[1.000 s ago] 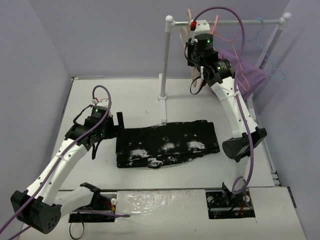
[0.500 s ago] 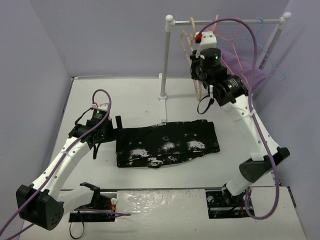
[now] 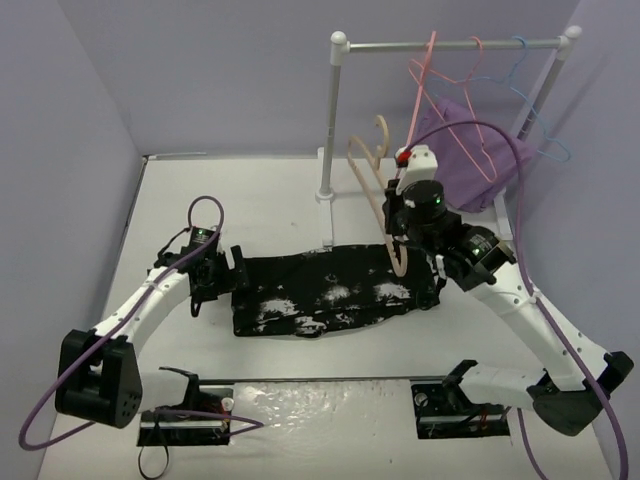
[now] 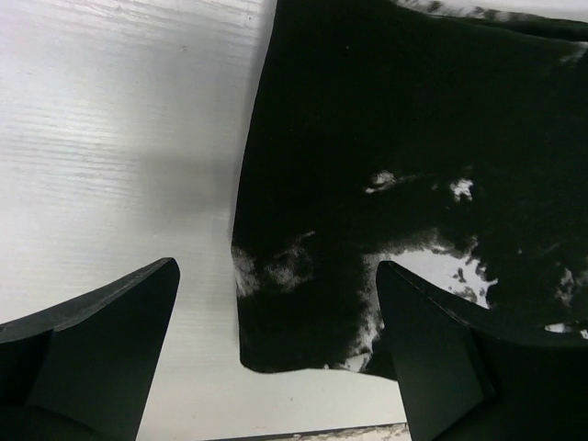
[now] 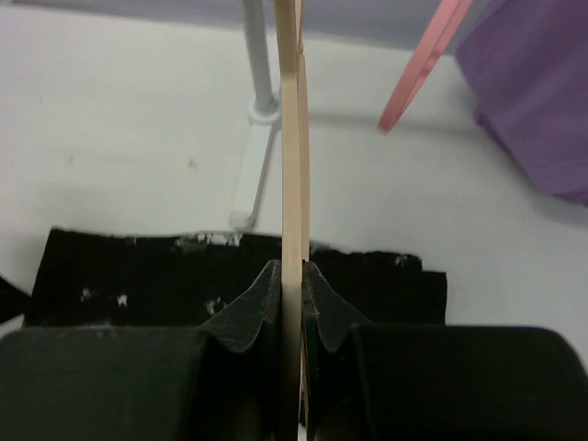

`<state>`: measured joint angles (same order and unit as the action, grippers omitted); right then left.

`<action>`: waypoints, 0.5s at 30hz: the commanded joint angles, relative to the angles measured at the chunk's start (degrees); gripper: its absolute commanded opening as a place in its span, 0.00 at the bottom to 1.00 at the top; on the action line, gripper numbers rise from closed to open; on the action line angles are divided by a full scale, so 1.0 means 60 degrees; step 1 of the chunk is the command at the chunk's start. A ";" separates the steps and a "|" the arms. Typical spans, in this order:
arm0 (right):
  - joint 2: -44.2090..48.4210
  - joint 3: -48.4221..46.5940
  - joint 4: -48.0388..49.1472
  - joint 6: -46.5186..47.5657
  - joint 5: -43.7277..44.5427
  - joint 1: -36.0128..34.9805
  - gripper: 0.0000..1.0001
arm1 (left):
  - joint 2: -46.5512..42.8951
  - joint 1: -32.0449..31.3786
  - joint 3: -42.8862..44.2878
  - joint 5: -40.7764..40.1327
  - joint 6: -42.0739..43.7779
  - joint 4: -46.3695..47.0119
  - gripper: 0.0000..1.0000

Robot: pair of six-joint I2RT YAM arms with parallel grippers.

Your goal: Place the trousers on the hanger

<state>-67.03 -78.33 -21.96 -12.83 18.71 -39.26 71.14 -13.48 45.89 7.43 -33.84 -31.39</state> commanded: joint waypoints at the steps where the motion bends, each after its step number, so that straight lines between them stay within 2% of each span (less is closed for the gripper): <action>1: 0.0463 0.1483 0.1294 -0.1310 0.0576 -0.1877 0.00 | 0.0756 0.0154 0.0160 0.0339 -0.0381 0.1162 0.85; 6: 0.0227 0.3040 0.2675 -0.1906 0.1994 -0.4116 0.00 | 0.1405 0.0297 0.0020 0.0585 -0.0381 0.1595 0.79; 9: -0.0249 0.3504 0.3556 -0.2128 0.2391 -0.4714 0.00 | 0.1540 0.0299 -0.0232 0.0693 -0.0436 0.1806 0.74; 15: -0.0825 0.4778 0.5645 -0.2504 0.2781 -0.5054 0.00 | 0.1576 0.0310 -0.0657 0.0766 -0.0501 0.1910 0.71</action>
<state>-70.42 -52.77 -2.97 -24.35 28.59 -68.80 81.02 -12.14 42.54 11.08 -35.62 -22.23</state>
